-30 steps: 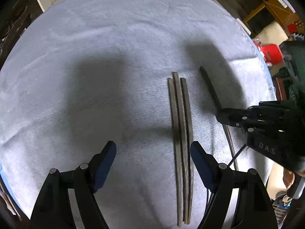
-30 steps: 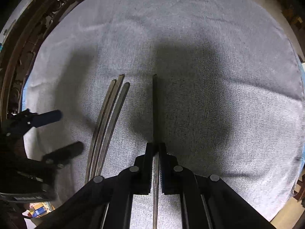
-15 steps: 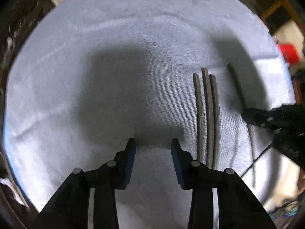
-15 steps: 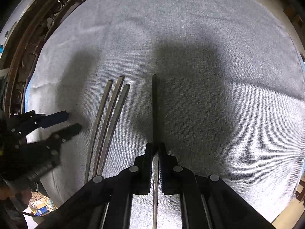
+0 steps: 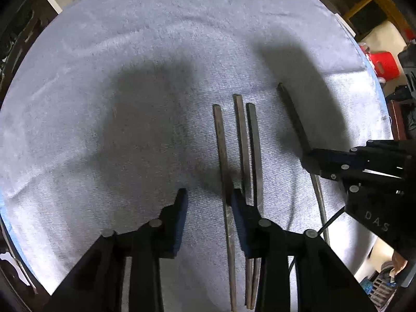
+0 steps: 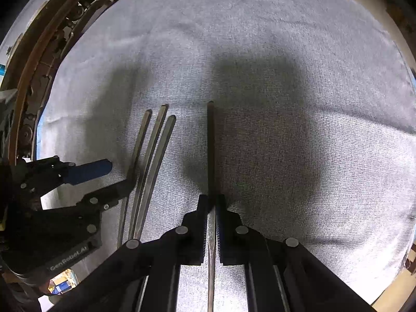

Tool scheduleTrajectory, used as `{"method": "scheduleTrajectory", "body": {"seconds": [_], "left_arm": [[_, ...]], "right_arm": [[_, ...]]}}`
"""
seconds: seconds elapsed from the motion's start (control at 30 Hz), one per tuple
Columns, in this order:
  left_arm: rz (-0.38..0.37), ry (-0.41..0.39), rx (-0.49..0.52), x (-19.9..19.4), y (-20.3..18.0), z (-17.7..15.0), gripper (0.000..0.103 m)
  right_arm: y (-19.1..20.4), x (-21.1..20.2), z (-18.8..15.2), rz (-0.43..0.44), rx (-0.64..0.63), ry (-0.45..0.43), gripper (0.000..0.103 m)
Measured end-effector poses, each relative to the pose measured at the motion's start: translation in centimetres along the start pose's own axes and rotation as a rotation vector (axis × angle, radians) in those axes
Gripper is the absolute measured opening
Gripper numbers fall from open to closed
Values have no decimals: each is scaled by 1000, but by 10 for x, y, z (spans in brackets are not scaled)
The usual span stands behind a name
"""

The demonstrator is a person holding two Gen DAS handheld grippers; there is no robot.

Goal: Organize utensils
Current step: 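Close the left tool on another chopstick while the right tool holds its chopstick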

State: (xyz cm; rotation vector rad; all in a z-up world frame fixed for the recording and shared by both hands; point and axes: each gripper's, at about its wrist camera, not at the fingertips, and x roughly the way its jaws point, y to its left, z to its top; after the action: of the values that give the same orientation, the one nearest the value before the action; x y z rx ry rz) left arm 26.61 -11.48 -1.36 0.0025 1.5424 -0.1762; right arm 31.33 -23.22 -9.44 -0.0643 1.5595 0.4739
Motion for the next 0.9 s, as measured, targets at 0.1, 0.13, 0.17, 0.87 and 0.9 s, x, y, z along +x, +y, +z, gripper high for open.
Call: {"method": "scheduleTrajectory", "body": {"seconds": [0.1,0.13,0.17,0.87,0.9], "left_arm": [[-13,17,-6,-3,12,-2,21],[-13,23,-7,-6,19,-5,17],[-4,31,-6,-7,24,-7,15],[118,116,35,-9,93,-48,13],[116,114,38,-9,96,-47,13]], "right_arm": [[-4,-5,0,-7,-5,3,8],[-4,-5,0,-11,-8,5,8],[-4,-4,1,-14,-10,7,8],[27,10,8,-147,-66,135,8],[27,13,14,-148,-67,137,8]]}}
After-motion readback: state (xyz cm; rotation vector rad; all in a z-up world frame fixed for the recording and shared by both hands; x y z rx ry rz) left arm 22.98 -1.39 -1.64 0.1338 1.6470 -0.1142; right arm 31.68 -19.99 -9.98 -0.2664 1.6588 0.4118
